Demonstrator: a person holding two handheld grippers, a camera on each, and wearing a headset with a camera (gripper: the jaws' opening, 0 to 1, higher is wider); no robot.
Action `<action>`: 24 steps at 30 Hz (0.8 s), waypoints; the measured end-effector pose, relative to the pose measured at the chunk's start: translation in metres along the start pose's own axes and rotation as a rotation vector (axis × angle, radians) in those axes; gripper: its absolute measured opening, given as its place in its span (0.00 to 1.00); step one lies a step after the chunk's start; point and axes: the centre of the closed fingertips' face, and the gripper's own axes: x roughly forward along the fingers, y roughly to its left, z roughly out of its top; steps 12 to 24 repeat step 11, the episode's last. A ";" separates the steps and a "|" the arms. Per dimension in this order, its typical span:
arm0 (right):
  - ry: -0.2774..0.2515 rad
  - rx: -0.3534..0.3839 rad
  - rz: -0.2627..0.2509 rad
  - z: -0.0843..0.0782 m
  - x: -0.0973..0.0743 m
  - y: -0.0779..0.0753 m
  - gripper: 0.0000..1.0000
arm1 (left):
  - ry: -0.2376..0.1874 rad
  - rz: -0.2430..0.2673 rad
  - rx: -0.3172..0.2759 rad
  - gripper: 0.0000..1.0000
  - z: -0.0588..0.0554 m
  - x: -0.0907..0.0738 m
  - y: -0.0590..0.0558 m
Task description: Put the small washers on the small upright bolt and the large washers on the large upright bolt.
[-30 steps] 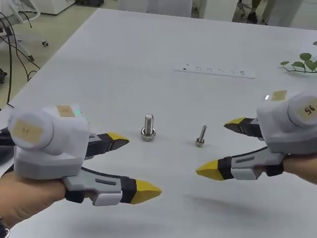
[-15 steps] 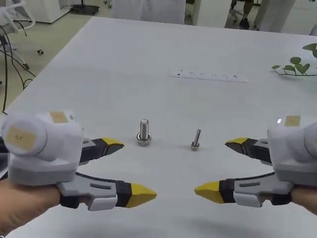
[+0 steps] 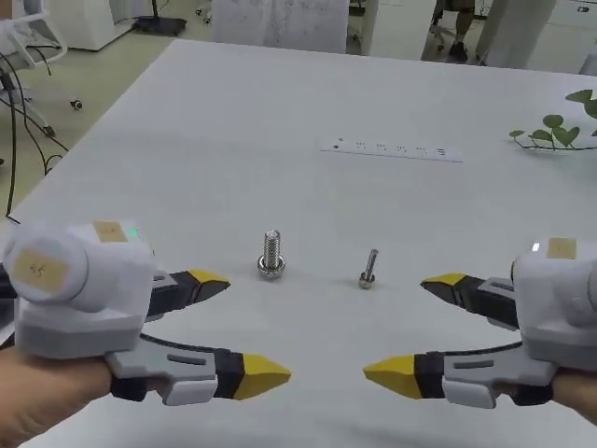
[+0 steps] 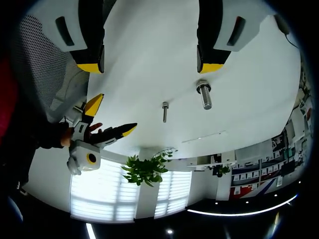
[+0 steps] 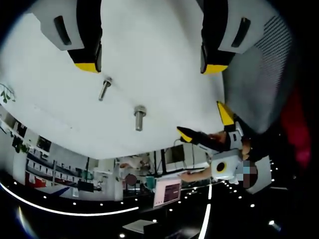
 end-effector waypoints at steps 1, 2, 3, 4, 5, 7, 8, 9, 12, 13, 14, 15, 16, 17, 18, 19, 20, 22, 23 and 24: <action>0.007 0.001 0.002 -0.001 0.000 0.001 0.83 | 0.001 0.000 -0.002 0.76 0.000 0.000 0.000; 0.008 -0.002 0.002 -0.002 0.000 0.001 0.83 | 0.003 0.000 -0.003 0.75 -0.001 0.000 0.000; 0.010 -0.004 0.003 -0.002 0.001 0.002 0.83 | 0.004 -0.002 -0.004 0.75 -0.001 0.001 0.000; 0.011 -0.004 0.004 -0.003 0.000 0.002 0.83 | 0.005 -0.003 -0.003 0.75 -0.001 0.002 0.000; 0.009 -0.002 0.003 -0.003 0.000 0.002 0.83 | 0.006 -0.004 -0.003 0.75 -0.001 0.002 0.000; 0.008 0.000 0.001 -0.003 -0.001 0.002 0.82 | 0.007 -0.004 -0.003 0.75 -0.001 0.002 -0.001; 0.009 0.000 -0.001 -0.003 -0.001 0.002 0.82 | 0.007 -0.004 -0.003 0.75 -0.001 0.002 -0.001; 0.011 0.001 0.000 -0.004 -0.001 0.002 0.82 | 0.008 -0.004 -0.005 0.75 -0.002 0.002 -0.001; 0.014 0.001 -0.001 -0.006 0.000 0.002 0.82 | 0.010 -0.003 -0.005 0.75 -0.003 0.002 -0.001; 0.014 0.001 -0.001 -0.006 0.000 0.002 0.82 | 0.010 -0.003 -0.005 0.75 -0.003 0.002 -0.001; 0.014 0.001 -0.001 -0.006 0.000 0.002 0.82 | 0.010 -0.003 -0.005 0.75 -0.003 0.002 -0.001; 0.014 0.001 -0.001 -0.006 0.000 0.002 0.82 | 0.010 -0.003 -0.005 0.75 -0.003 0.002 -0.001; 0.014 0.001 -0.001 -0.006 0.000 0.002 0.82 | 0.010 -0.003 -0.005 0.75 -0.003 0.002 -0.001; 0.014 0.001 -0.001 -0.006 0.000 0.002 0.82 | 0.010 -0.003 -0.005 0.75 -0.003 0.002 -0.001; 0.014 0.001 -0.001 -0.006 0.000 0.002 0.82 | 0.010 -0.003 -0.005 0.75 -0.003 0.002 -0.001; 0.014 0.001 -0.001 -0.006 0.000 0.002 0.82 | 0.010 -0.003 -0.005 0.75 -0.003 0.002 -0.001; 0.014 0.001 -0.001 -0.006 0.000 0.002 0.82 | 0.010 -0.003 -0.005 0.75 -0.003 0.002 -0.001; 0.014 0.001 -0.001 -0.006 0.000 0.002 0.82 | 0.010 -0.003 -0.005 0.75 -0.003 0.002 -0.001; 0.014 0.001 -0.001 -0.006 0.000 0.002 0.82 | 0.010 -0.003 -0.005 0.75 -0.003 0.002 -0.001; 0.014 0.001 -0.001 -0.006 0.000 0.002 0.82 | 0.010 -0.003 -0.005 0.75 -0.003 0.002 -0.001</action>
